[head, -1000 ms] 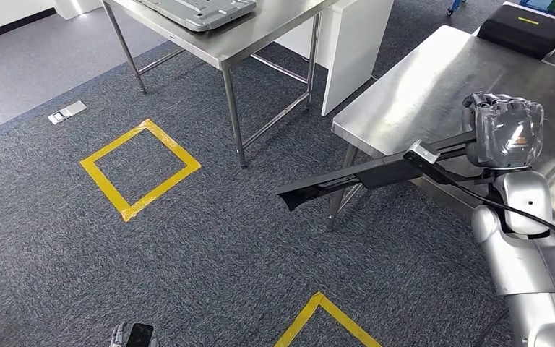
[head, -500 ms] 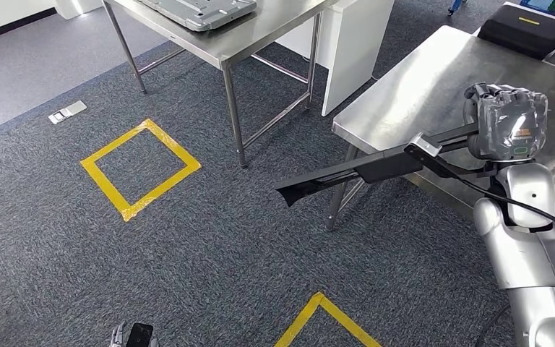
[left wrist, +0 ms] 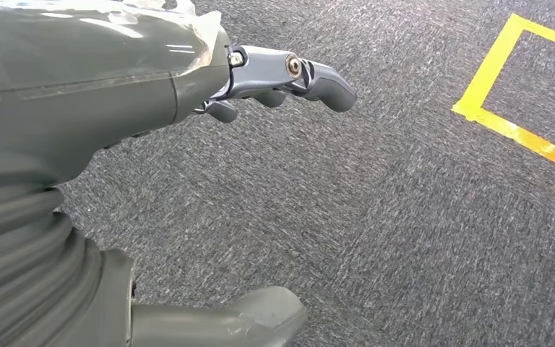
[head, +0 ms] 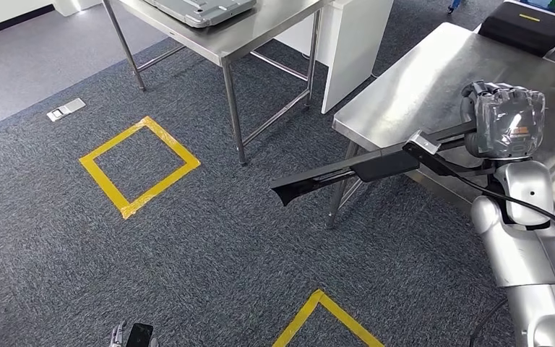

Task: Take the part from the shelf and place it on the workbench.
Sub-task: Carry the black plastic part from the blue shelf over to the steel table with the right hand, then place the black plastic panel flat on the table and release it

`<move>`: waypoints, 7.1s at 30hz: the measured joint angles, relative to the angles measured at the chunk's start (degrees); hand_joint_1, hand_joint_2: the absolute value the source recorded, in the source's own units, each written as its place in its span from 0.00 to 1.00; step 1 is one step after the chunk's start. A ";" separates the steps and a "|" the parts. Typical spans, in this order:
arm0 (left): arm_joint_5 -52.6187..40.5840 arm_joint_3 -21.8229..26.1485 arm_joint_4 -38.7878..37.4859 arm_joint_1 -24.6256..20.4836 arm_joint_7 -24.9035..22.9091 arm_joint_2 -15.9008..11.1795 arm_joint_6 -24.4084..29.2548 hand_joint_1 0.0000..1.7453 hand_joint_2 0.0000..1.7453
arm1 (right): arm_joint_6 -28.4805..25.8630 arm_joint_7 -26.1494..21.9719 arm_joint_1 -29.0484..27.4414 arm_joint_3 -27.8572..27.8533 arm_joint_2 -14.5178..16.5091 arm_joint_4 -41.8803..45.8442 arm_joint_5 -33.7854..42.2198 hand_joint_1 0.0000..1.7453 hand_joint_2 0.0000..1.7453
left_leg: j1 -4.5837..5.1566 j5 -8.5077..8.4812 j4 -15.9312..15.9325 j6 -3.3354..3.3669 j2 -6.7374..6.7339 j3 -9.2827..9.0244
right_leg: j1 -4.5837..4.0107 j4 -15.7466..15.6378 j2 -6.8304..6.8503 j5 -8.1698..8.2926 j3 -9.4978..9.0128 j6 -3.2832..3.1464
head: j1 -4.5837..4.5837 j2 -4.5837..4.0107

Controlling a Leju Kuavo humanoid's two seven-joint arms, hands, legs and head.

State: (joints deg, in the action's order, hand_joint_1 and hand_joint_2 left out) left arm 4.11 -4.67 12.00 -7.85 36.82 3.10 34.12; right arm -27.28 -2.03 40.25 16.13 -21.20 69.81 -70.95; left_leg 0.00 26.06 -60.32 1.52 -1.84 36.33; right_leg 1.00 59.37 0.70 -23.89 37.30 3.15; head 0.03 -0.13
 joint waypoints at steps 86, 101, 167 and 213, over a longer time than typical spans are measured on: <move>-2.91 2.21 0.00 0.23 -9.85 0.54 -5.68 0.00 1.00 | 1.69 2.19 4.03 2.96 0.89 -0.51 -2.19 1.00 1.00 | -0.02 1.69 -5.45 0.27 0.00 3.85 | -0.09 4.80 -0.01 -1.43 3.55 0.30 | 0.02 0.00; -3.08 2.19 0.00 0.21 -12.00 0.50 -7.74 0.00 1.00 | 1.71 2.99 3.98 3.38 1.99 -0.55 -3.10 1.00 1.00 | -0.03 1.69 -5.45 0.27 0.00 3.81 | -0.09 4.80 0.00 -1.43 3.51 0.30 | 0.01 0.00; -4.81 2.18 0.07 -0.34 -13.08 -0.10 -10.31 0.00 1.00 | 1.85 4.02 1.10 2.31 1.74 0.10 -4.54 1.00 1.00 | 0.10 2.82 -0.87 1.02 2.32 -3.11 | -0.09 1.17 -1.62 1.39 1.43 -0.63 | -0.34 0.00; -6.70 2.18 0.18 -1.00 -12.90 0.20 -9.73 0.00 1.00 | 2.06 3.54 0.43 1.62 1.03 -1.32 -3.85 1.00 1.00 | -3.45 -7.53 3.77 -2.94 0.52 3.34 | 2.92 0.17 0.38 -3.48 -3.54 2.90 | -0.16 0.00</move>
State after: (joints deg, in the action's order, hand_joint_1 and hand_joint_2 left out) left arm -2.59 -2.50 12.18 -8.85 23.93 3.31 24.39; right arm -25.22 1.51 40.68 17.75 -20.17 68.49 -74.81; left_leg -3.46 18.53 -56.55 -1.42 -1.33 39.67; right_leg 3.92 59.54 1.08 -27.37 33.76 6.05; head -0.14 -0.13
